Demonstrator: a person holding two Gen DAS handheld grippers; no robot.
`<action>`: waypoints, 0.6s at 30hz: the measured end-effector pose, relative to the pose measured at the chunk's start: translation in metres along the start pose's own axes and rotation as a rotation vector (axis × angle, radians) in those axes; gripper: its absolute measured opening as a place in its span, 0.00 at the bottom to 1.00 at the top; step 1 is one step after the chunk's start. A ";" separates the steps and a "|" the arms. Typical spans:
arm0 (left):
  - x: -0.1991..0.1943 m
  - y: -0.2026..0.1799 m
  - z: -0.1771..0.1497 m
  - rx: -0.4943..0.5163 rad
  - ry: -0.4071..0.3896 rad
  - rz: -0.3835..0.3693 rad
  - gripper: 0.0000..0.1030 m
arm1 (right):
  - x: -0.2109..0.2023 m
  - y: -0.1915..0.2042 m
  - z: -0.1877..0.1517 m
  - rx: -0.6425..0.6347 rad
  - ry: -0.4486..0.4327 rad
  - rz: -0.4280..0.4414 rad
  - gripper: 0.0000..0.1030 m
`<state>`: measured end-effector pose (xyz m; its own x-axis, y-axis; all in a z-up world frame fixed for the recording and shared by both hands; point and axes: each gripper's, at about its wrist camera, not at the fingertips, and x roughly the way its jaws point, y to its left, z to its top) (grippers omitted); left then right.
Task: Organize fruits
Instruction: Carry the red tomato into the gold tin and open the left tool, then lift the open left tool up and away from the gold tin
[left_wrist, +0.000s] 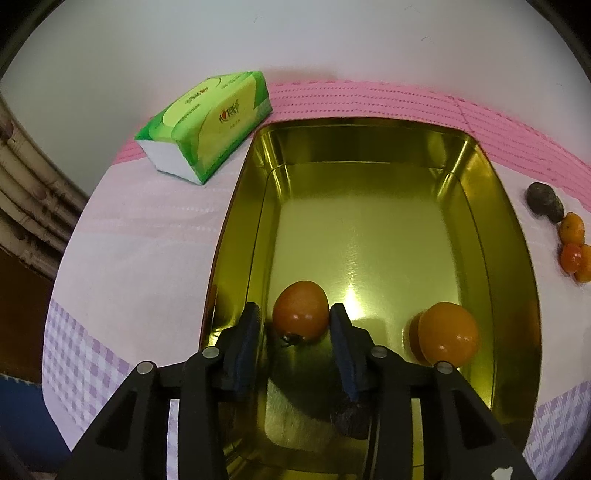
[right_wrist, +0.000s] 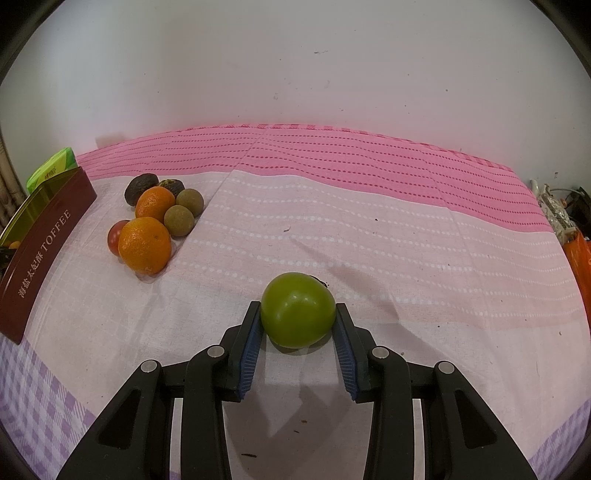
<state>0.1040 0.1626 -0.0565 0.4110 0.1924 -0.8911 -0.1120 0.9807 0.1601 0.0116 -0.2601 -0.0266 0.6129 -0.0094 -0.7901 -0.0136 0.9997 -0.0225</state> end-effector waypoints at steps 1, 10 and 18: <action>-0.002 -0.001 0.000 0.001 -0.001 -0.004 0.36 | 0.000 0.000 0.000 0.000 0.000 0.000 0.38; -0.026 -0.003 -0.008 0.027 -0.035 -0.051 0.38 | 0.000 -0.001 0.000 0.000 -0.001 0.002 0.38; -0.048 -0.003 -0.017 0.052 -0.090 -0.122 0.60 | 0.001 0.000 0.001 0.002 0.000 -0.005 0.38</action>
<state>0.0689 0.1497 -0.0217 0.4984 0.0722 -0.8639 -0.0105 0.9970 0.0772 0.0129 -0.2602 -0.0267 0.6129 -0.0148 -0.7900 -0.0087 0.9996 -0.0255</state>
